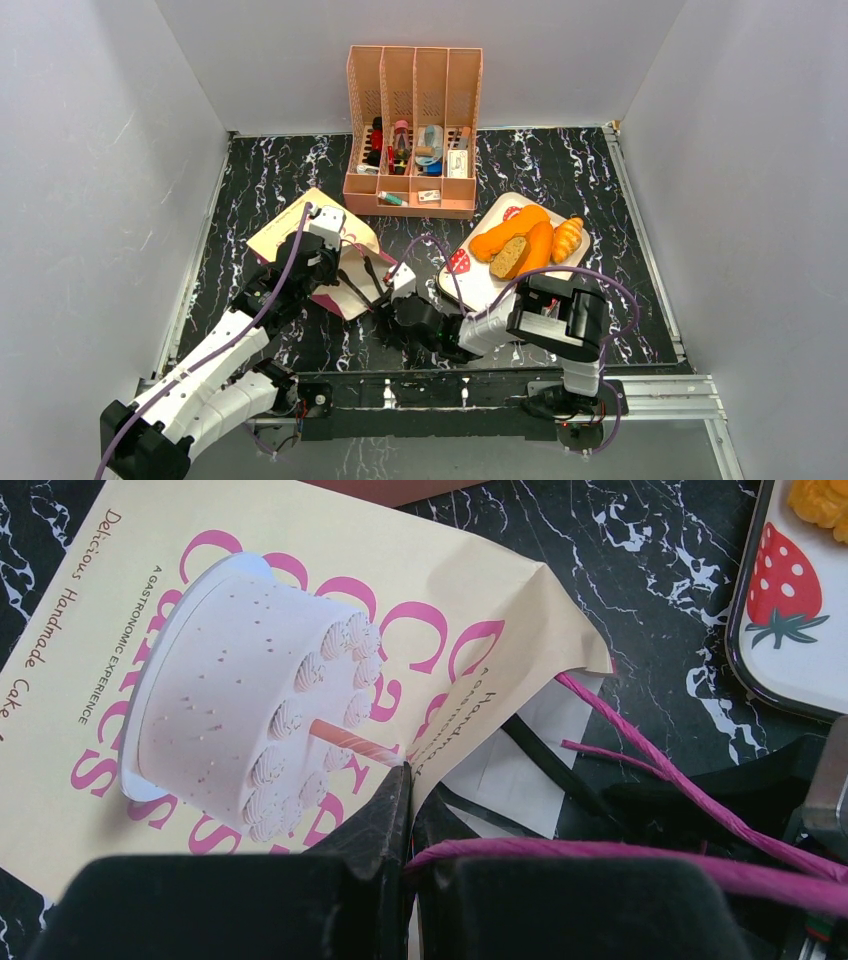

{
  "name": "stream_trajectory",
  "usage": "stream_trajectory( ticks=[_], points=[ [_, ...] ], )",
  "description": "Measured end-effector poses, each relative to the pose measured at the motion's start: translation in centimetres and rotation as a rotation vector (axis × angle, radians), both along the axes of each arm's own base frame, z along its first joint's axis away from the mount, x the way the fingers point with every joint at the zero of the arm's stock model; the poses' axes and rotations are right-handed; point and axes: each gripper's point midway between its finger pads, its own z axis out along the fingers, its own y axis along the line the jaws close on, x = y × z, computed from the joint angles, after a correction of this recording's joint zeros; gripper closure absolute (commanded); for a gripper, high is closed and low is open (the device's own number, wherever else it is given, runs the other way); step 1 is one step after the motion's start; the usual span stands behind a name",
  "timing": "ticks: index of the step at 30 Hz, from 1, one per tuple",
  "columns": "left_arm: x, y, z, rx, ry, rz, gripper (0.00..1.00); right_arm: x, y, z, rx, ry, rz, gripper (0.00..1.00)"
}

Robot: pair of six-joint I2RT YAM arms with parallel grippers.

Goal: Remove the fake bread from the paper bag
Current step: Adjust the clamp on the paper bag.

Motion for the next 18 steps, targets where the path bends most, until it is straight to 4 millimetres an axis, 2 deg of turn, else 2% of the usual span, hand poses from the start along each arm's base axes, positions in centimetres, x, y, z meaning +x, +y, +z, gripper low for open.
stream_trajectory(
  ticks=[15,16,17,18],
  points=[
    [-0.1,0.0,0.0,-0.001,0.003,-0.003,1.00,-1.4,-0.7,0.4,0.107,-0.045,0.041,0.45],
    [-0.1,-0.1,-0.1,-0.002,0.004,-0.004,1.00,-1.4,-0.6,0.6,0.116,-0.052,0.044,0.23],
    [-0.1,-0.1,-0.1,-0.002,0.004,-0.005,1.00,-1.5,-0.4,0.8,0.125,-0.061,0.047,0.39],
    [-0.1,-0.1,-0.1,-0.003,0.005,-0.004,1.00,-1.6,-0.2,0.8,0.135,-0.063,0.048,0.41]
  ],
)
